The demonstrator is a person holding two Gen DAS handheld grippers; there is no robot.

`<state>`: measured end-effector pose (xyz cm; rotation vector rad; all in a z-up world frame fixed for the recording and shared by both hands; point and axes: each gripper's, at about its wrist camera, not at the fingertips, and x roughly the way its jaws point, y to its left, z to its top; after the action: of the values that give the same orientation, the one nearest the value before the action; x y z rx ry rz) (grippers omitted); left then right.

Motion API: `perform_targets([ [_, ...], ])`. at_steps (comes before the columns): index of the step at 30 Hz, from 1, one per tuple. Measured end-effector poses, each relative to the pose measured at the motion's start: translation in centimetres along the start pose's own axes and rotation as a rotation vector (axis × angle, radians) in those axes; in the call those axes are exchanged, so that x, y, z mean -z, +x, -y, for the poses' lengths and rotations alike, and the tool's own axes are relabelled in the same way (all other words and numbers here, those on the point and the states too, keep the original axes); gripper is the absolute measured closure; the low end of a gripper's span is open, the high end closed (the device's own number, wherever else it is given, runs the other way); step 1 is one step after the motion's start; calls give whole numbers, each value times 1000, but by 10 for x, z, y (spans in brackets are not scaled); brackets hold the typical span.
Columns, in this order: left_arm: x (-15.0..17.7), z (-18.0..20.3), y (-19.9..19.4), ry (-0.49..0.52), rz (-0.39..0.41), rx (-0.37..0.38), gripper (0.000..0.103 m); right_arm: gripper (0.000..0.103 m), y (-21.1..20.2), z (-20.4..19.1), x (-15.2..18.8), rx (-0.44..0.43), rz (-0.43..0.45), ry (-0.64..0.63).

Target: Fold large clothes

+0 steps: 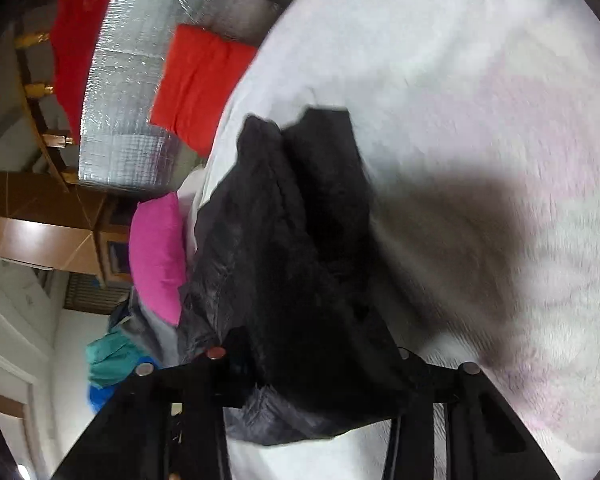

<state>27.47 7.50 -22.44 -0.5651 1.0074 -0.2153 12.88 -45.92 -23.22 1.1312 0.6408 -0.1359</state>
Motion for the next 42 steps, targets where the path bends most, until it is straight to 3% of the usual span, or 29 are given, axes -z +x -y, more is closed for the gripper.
perform_targets([
  [1, -2, 2, -4, 9, 25, 15, 75, 66, -4, -6, 0, -15, 30, -19],
  [3, -5, 8, -14, 43, 75, 39, 76, 67, -14, -27, 1, -15, 112, -117],
  [5, -3, 10, -11, 73, 57, 6, 76, 67, -10, -31, -1, 36, 120, -146],
  [6, -1, 7, -2, 65, 13, -18, 75, 67, -2, -24, -4, 70, 95, -117],
  [8, 0, -3, 9, 10, -37, -38, 56, 66, 11, -3, -8, 115, 36, -25],
  [10, -1, -11, 6, -29, -49, -50, 43, 64, 14, 12, -11, 72, -3, 55],
  [13, -3, -13, -1, -37, -52, -58, 41, 55, 6, 12, -12, 51, -14, 48],
  [15, -2, -5, -15, 23, -14, -93, 40, 36, -2, 13, -12, 79, -9, 42],
  [19, -5, 1, -31, 79, 73, -120, 21, 33, -19, 31, -14, 46, 7, 96],
  [25, -7, -20, -1, -8, -47, -54, 24, 33, -7, 30, -16, 46, 14, 108],
  [27, -6, -22, 6, -32, -67, -22, 39, 55, -5, 21, -14, 86, 31, 57],
  [29, -5, -16, 2, -17, -43, 0, 57, 61, -10, 5, -10, 109, 86, -2],
  [30, -5, -10, 0, 17, -19, -15, 58, 62, -16, -6, -8, 109, 120, -50],
  [33, 1, 12, -8, 166, 46, -131, 58, 62, -28, -30, -4, 186, 219, -189],
  [35, 4, 17, -7, 211, 58, -179, 57, 61, -14, -19, -8, 273, 153, -159],
  [36, 5, 20, -8, 224, 66, -193, 57, 53, -8, -9, -10, 299, 107, -112],
  [38, 7, 28, -11, 266, 93, -240, 57, 47, -10, 1, -13, 277, 86, -39],
  [40, 9, 34, -18, 305, 130, -280, 57, 45, -26, -6, -15, 262, 128, -61],
  [42, 10, 37, -26, 332, 166, -302, 54, 35, -49, -19, -13, 304, 234, -105],
])
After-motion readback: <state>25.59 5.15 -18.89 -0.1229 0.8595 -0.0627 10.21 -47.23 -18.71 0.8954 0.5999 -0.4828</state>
